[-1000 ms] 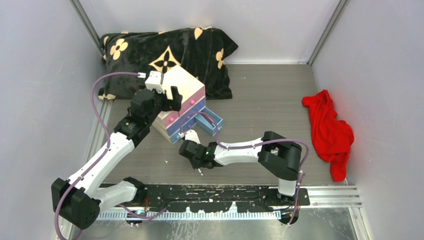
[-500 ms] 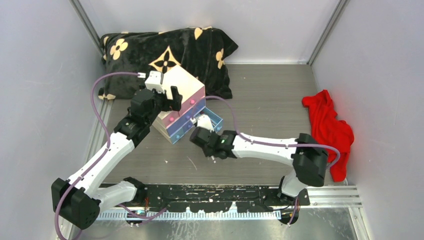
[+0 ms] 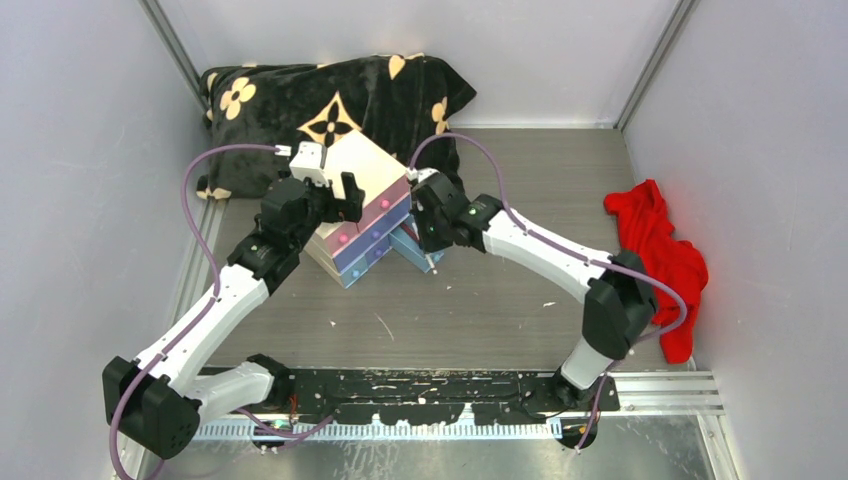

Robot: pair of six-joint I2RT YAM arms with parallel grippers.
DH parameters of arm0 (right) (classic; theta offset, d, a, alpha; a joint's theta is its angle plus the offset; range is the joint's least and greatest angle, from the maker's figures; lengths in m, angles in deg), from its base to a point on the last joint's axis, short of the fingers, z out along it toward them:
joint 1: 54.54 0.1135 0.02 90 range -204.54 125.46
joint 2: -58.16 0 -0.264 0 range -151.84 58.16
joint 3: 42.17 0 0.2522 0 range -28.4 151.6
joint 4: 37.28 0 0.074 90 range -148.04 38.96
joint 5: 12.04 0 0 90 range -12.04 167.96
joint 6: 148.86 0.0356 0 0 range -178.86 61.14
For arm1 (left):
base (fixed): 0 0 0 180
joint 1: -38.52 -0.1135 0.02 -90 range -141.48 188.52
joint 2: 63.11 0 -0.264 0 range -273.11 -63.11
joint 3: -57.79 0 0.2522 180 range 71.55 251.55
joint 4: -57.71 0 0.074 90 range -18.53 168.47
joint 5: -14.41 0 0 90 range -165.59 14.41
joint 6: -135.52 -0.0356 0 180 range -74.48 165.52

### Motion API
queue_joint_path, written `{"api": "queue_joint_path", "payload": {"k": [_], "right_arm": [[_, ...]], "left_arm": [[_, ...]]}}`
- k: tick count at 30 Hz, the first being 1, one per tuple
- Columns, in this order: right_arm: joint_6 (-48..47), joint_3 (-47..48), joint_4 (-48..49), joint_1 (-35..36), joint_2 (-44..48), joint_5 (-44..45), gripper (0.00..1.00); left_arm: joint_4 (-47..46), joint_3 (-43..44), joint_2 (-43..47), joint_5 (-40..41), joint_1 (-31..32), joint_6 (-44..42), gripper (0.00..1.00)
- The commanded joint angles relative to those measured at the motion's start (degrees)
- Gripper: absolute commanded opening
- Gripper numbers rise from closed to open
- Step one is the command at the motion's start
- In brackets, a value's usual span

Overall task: Organize the makeup
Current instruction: Place the makeup brush in the drawer.

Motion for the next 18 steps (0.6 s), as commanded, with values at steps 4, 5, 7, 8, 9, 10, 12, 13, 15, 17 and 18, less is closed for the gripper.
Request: {"api": "queue_joint_path", "payload": {"k": [4, 5, 7, 8, 9, 10, 12, 13, 15, 17, 18], "right_arm": [[-5.4, 15.2, -7.9, -5.5, -8.7, -15.5, 0.04], [-6.0, 16.6, -9.1, -5.9, -9.6, -15.9, 0.04], [-6.5, 18.1, -10.8, -6.8, -10.9, -16.5, 0.04], [-6.6, 18.2, -11.0, -7.1, -11.2, -17.1, 0.04], [-6.6, 18.1, -11.2, -7.6, -11.3, -17.9, 0.04], [-6.6, 17.9, -11.3, -7.9, -11.4, -18.4, 0.04], [-6.5, 16.8, -11.1, -8.3, -11.2, -19.4, 0.04], [-6.5, 16.1, -10.7, -8.3, -11.1, -19.7, 0.04], [-6.5, 15.3, -10.2, -8.4, -11.0, -20.5, 0.04], [-6.6, 15.1, -9.7, -8.4, -11.3, -20.6, 0.04], [-6.6, 15.2, -9.6, -8.6, -11.6, -20.6, 0.04]], "left_arm": [[7.6, -0.2, -0.5, -1.0, -0.4, 2.4, 0.99], [7.5, -0.2, -0.6, -0.8, -0.3, 2.3, 0.99], [7.3, -0.3, -0.6, -0.7, -0.3, 2.3, 0.99], [7.2, -0.3, -0.7, -0.7, -0.4, 2.3, 0.99], [7.1, -0.2, -0.8, -0.8, -0.4, 2.3, 1.0], [7.2, -0.2, -1.0, -0.9, -0.4, 2.3, 1.0], [7.2, 0.0, -1.3, -1.1, -0.3, 2.3, 1.0], [7.1, 0.0, -1.4, -1.1, -0.4, 2.2, 1.0], [7.0, -0.1, -1.4, -1.1, -0.4, 2.4, 0.99], [6.9, 0.1, -1.4, -1.1, -0.4, 2.4, 0.99], [6.9, 0.1, -1.2, -1.0, -0.4, 2.4, 1.0]]}}
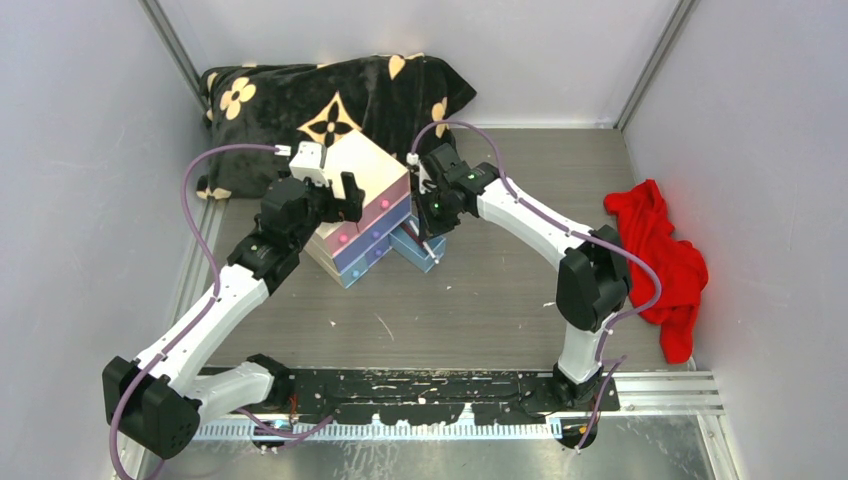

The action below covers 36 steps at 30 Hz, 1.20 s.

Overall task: Organize the makeup
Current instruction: Place the makeup brush in the drawer.

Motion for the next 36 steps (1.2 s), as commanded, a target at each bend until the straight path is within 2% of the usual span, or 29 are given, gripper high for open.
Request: {"api": "queue_joint_path", "payload": {"k": [1, 13, 20, 31, 36], "right_arm": [[-1.0, 0.5, 0.9, -0.2, -0.1, -2.8, 0.05], [-1.1, -0.5, 2.7, -3.3, -4.3, -6.8, 0.06], [-0.9, 1.6, 2.9, -4.2, -6.0, -7.5, 0.12], [1.8, 3.7, 5.1, -6.5, -8.4, -11.6, 0.12], [2.3, 6.2, 4.2, -6.5, -10.8, -12.4, 0.15]], "left_arm": [[6.9, 0.0, -1.2, -0.9, -0.4, 2.2, 0.99], [7.5, 0.3, -0.3, -0.5, -0.4, 1.7, 0.99], [7.9, 0.3, 0.1, 0.0, -0.4, 1.5, 1.0], [8.5, 0.5, 0.6, 0.5, -0.4, 1.2, 0.99], [8.8, 0.6, 1.1, 0.4, -0.3, 1.2, 0.99]]}}
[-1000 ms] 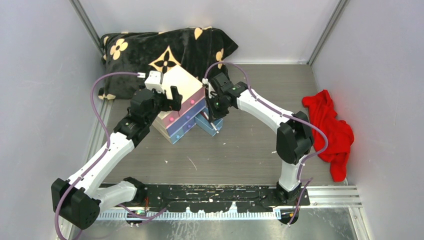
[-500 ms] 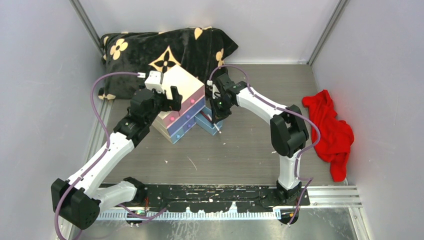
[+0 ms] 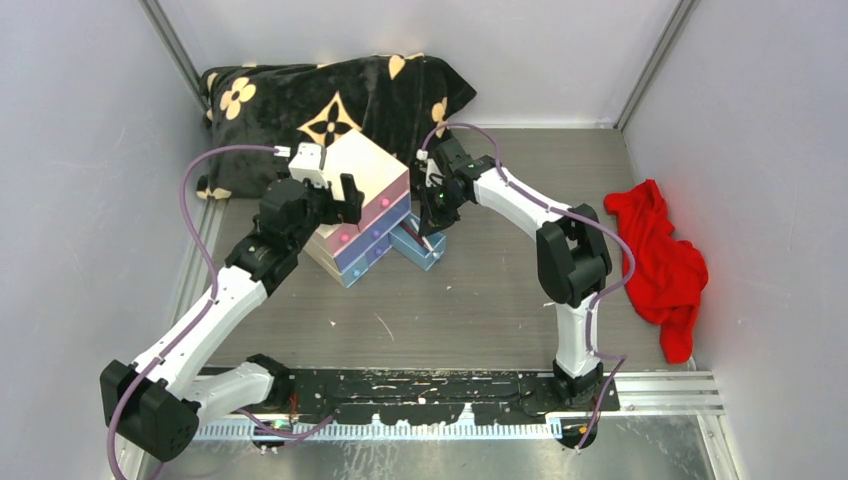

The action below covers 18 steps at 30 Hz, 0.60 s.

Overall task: Organize the makeup
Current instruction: Place the makeup brush in the drawer.

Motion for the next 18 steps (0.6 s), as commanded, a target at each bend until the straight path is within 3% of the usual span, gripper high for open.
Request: {"api": "queue_joint_path", "payload": {"k": [1, 5, 9, 18], "right_arm": [[1.1, 3.9, 1.1, -0.2, -1.5, -1.9, 0.16], [1.8, 5.7, 1.1, -0.3, -2.9, -1.0, 0.19], [2.4, 5.9, 2.0, -0.6, -3.2, -1.3, 0.3], [2.7, 3.3, 4.5, -1.3, 0.3, -1.5, 0.32]], "left_arm": [[7.1, 0.4, 0.4, 0.5, -0.4, 1.2, 0.99], [7.4, 0.3, 0.9, 0.6, -0.4, 1.1, 0.99], [7.9, 0.6, 1.0, 0.6, -0.4, 0.8, 0.99], [8.4, 1.0, 0.9, 0.9, -0.4, 0.6, 0.99]]}}
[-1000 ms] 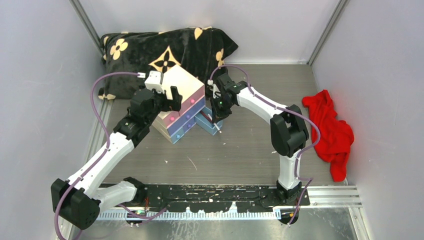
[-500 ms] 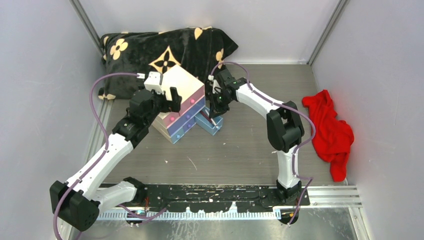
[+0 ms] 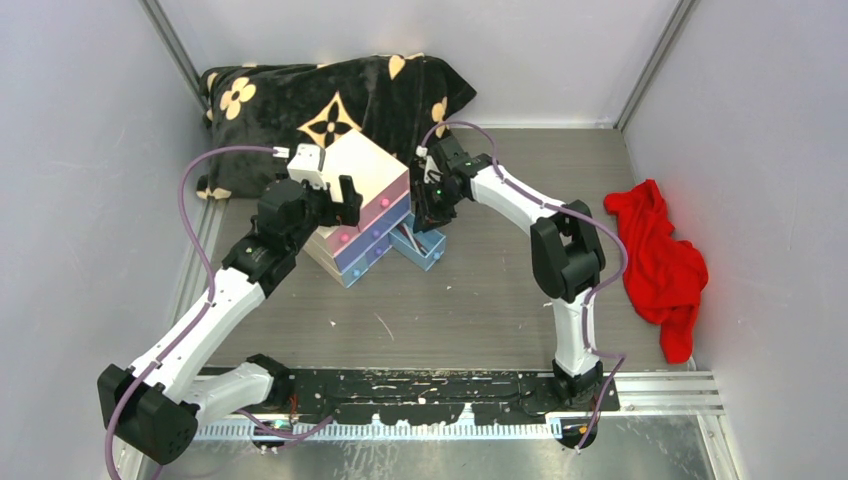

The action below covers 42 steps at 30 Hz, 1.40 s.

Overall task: Organize the makeup
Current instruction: Place the makeup brush in the drawer, then close the drawer in the storage box.

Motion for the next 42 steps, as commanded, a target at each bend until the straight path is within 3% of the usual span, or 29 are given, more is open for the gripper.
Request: {"api": "queue_joint_path", "payload": {"k": [1, 5, 11, 16, 22, 42], "right_arm": [[0.5, -0.7, 3.3, -0.5, 5.3, -0.2, 0.32], [0.1, -4.9, 5.2, -0.5, 11.0, 1.8, 0.32], [-0.5, -17.2, 10.6, -0.5, 23.2, 11.8, 0.28], [-0.1, -30.5, 16.2, -0.5, 31.9, 17.5, 0.18], [0.3, -40.7, 23.4, -0.5, 33.0, 19.5, 0.18], [-0.1, -36.6, 32.3, -0.5, 22.6, 15.9, 0.17]], "left_arm": [[6.0, 0.3, 0.1, 1.0, -0.4, 0.7, 0.99], [5.9, 0.3, -0.1, 1.0, -0.4, 0.8, 0.99], [6.1, 0.0, -0.4, 1.4, -0.4, 0.6, 0.99], [6.1, -0.1, -1.1, 1.4, -0.4, 0.6, 0.99], [5.5, -0.5, -2.0, 1.5, -0.3, 0.4, 0.99], [4.4, -0.6, -3.3, 0.3, -0.4, 0.6, 0.99]]}}
